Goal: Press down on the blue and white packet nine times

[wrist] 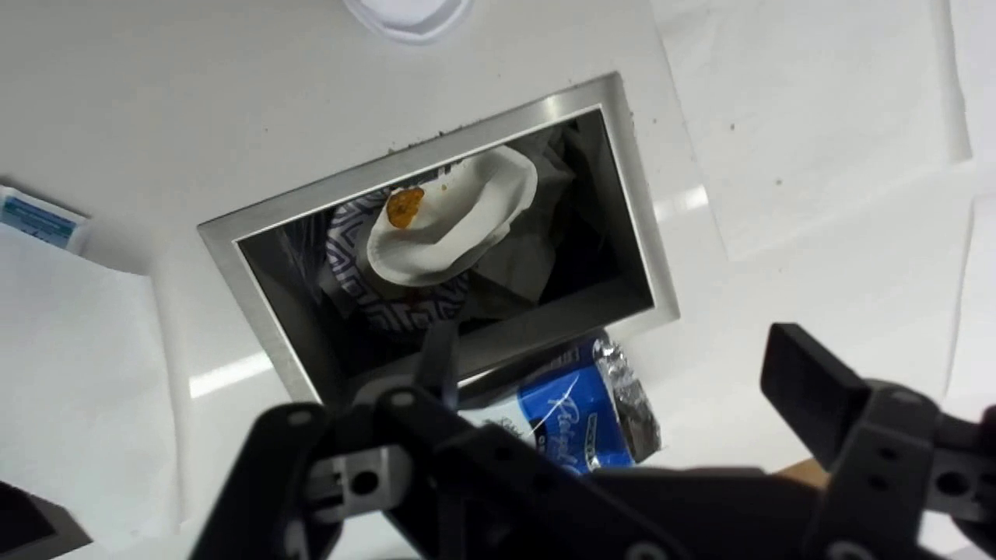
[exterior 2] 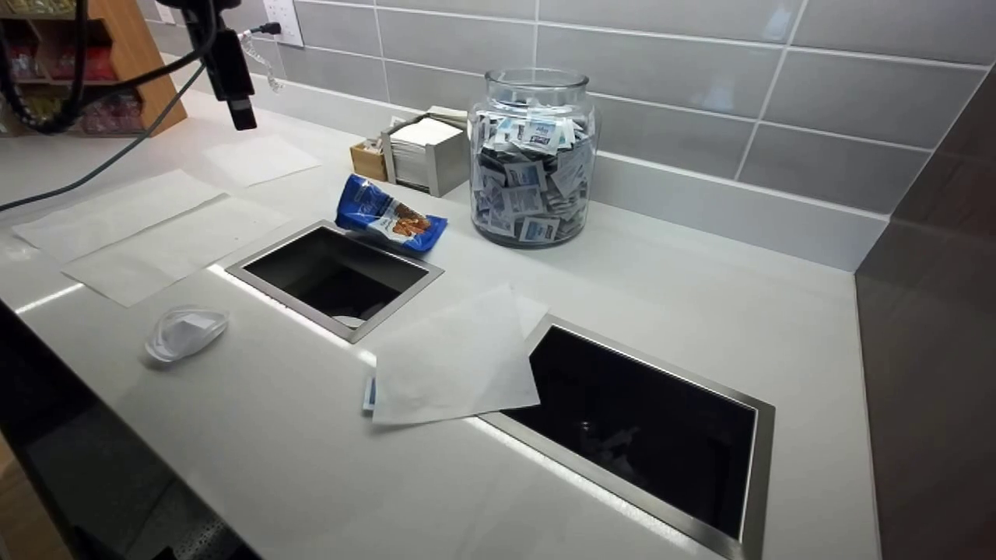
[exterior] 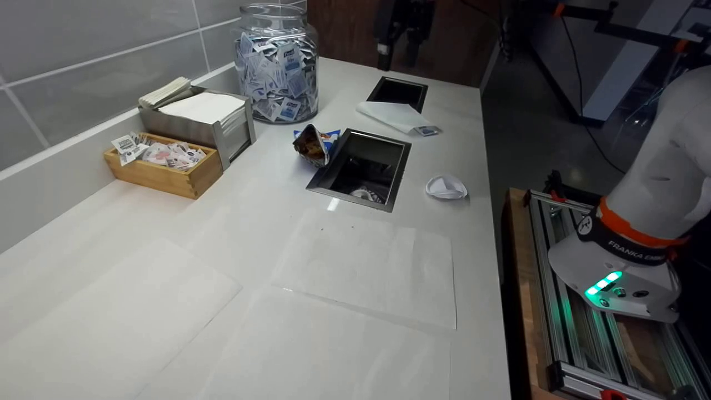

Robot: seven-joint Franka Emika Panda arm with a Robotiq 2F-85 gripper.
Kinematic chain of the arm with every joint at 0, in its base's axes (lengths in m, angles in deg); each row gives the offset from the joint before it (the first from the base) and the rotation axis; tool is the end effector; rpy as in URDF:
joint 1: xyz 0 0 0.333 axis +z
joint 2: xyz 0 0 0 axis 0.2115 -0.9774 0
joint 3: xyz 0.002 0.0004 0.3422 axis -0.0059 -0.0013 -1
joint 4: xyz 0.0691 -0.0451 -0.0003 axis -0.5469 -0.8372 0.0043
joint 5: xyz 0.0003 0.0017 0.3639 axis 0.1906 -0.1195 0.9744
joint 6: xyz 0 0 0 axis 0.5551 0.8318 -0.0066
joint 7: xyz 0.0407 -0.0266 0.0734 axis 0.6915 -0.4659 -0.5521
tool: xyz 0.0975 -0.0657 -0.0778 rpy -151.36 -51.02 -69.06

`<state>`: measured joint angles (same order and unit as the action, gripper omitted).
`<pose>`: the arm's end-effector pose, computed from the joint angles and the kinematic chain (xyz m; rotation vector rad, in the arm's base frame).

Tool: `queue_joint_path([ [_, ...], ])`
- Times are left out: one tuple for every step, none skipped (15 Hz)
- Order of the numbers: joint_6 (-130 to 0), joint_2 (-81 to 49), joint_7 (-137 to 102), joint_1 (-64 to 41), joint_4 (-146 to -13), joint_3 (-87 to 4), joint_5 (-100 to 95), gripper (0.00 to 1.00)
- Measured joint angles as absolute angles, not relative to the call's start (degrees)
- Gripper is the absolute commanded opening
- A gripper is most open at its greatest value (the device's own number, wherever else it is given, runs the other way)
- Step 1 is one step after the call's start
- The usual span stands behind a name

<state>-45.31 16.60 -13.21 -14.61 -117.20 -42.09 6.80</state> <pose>0.4308 -0.0342 0.4789 -2.9946 0.4357 -0.0232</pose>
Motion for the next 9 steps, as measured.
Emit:
queue_joint_path([
  [-45.93,14.76,-10.21,-14.81,-115.33,-42.28,6.88,1.0],
  [-46.94,12.89,-7.1,-14.93,-113.8,-42.54,6.88,1.0],
  [-48.35,10.93,-3.91,-14.94,-112.55,-42.8,6.88,1.0],
  [-49.86,8.94,-0.69,-14.94,-111.5,-43.06,6.82,1.0],
  [-51.5,6.93,2.6,-14.94,-110.57,-43.3,6.78,1.0],
  [-52.99,4.96,5.89,-14.94,-109.78,-43.48,6.63,1.0],
  [-54.06,3.15,8.52,-14.93,-108.99,-43.57,6.39,1.0],
  [-54.8,1.6,10.1,-14.92,-108.31,-43.62,6.25,1.0],
  [-55.01,0.53,10.9,-14.92,-107.69,-43.62,6.2,1.0],
])
